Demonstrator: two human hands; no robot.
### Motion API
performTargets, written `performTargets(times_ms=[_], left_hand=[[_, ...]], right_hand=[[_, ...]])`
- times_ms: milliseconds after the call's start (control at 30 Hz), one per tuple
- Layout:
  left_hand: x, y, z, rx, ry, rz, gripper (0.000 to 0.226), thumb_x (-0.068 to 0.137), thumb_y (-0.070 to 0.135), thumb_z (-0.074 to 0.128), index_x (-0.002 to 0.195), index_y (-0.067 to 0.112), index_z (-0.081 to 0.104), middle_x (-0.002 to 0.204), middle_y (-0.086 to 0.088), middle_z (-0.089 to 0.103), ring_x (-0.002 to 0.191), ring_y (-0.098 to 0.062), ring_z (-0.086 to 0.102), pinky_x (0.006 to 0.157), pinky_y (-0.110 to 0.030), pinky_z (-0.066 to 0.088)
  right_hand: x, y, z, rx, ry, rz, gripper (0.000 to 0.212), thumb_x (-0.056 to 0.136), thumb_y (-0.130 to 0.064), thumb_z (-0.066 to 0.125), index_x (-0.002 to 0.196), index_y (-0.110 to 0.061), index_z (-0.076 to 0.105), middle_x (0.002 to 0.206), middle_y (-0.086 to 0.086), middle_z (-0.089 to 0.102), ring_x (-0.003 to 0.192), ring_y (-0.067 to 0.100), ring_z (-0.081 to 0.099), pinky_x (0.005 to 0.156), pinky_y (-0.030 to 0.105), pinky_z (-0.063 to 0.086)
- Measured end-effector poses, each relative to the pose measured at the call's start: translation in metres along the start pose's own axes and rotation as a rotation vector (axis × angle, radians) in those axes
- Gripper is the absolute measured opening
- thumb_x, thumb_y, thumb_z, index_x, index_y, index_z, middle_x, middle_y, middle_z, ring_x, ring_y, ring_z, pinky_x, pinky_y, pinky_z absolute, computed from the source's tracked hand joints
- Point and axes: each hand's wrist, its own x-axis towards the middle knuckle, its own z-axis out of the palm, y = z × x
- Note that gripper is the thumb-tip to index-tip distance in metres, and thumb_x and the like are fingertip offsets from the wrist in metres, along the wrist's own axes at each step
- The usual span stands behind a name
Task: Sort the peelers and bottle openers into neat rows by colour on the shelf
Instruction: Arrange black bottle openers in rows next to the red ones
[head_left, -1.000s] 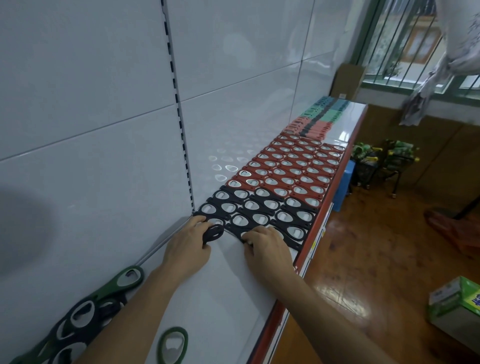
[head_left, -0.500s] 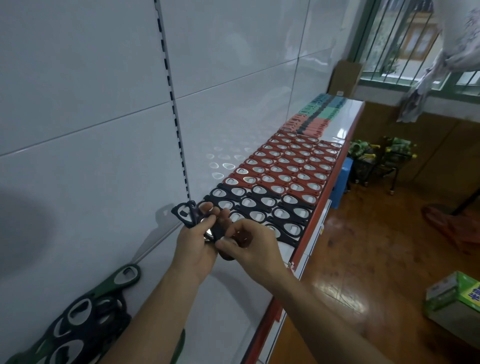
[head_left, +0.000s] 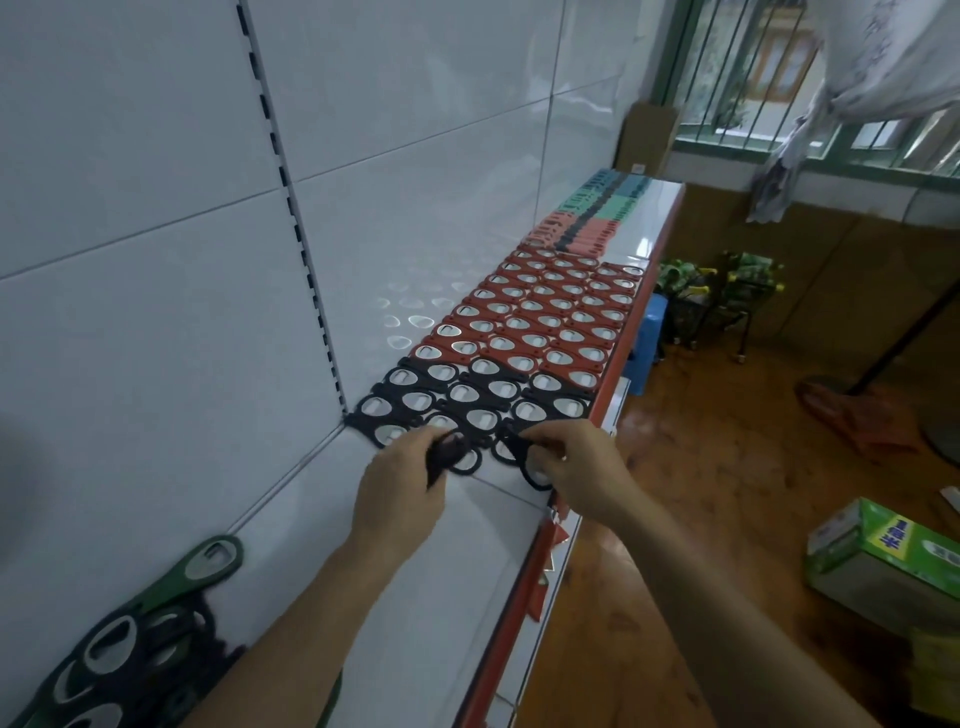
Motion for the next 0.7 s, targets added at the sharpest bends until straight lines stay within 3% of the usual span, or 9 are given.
performTargets(times_ms=[67,200,367,500,700], left_hand=[[-0.009,-0.005,0.01,0.119,-0.082,0.103,0.04,0.084,0.002,0.072,0.12,0.02,0.067,0.109,0.006,0.065,0.096,-0.02,0.065,0.081,-0.037,0.057],[-0.009,-0.011,0.015,0.188,-0.135,0.141,0.054,0.076,-0.004,0.072,0.125,0.02,0.067,0.122,0.011,0.057,0.108,-0.016,0.06,0.082,-0.033,0.059],[-0.01,-0.008,0.015,0.211,-0.134,0.111,0.055,0.076,0.0,0.075,0.127,0.019,0.067,0.124,0.009,0.058,0.113,-0.018,0.059,0.087,-0.033,0.057],[-0.009,-0.009,0.014,0.223,-0.154,0.103,0.05,0.079,0.004,0.075,0.126,0.02,0.068,0.124,0.011,0.056,0.112,-0.016,0.058,0.085,-0.032,0.057],[-0.008,-0.009,0.015,0.23,-0.163,0.099,0.048,0.08,0.007,0.075,0.125,0.022,0.068,0.124,0.013,0.055,0.111,-0.014,0.058,0.084,-0.03,0.056]], right_hand=[[-0.003,0.0,0.007,-0.012,-0.032,-0.024,0.025,0.101,-0.015,0.06,0.122,-0.023,0.069,0.106,-0.005,0.072,0.09,0.015,0.068,0.083,0.037,0.062],[-0.008,0.005,0.023,-0.222,0.039,-0.123,0.02,0.099,-0.02,0.061,0.114,-0.029,0.072,0.104,-0.008,0.067,0.102,0.017,0.055,0.09,0.043,0.052],[-0.021,0.012,0.033,-0.152,0.217,-0.142,0.021,0.095,-0.029,0.07,0.116,-0.026,0.073,0.112,-0.01,0.059,0.107,0.011,0.048,0.09,0.032,0.05],[-0.032,0.02,0.033,-0.215,0.178,-0.163,0.018,0.09,-0.035,0.072,0.107,-0.029,0.074,0.103,-0.013,0.058,0.1,0.011,0.046,0.083,0.032,0.046],[-0.031,0.018,0.031,-0.225,0.168,-0.13,0.022,0.092,-0.035,0.069,0.112,-0.028,0.076,0.104,-0.013,0.064,0.1,0.01,0.045,0.082,0.027,0.044]])
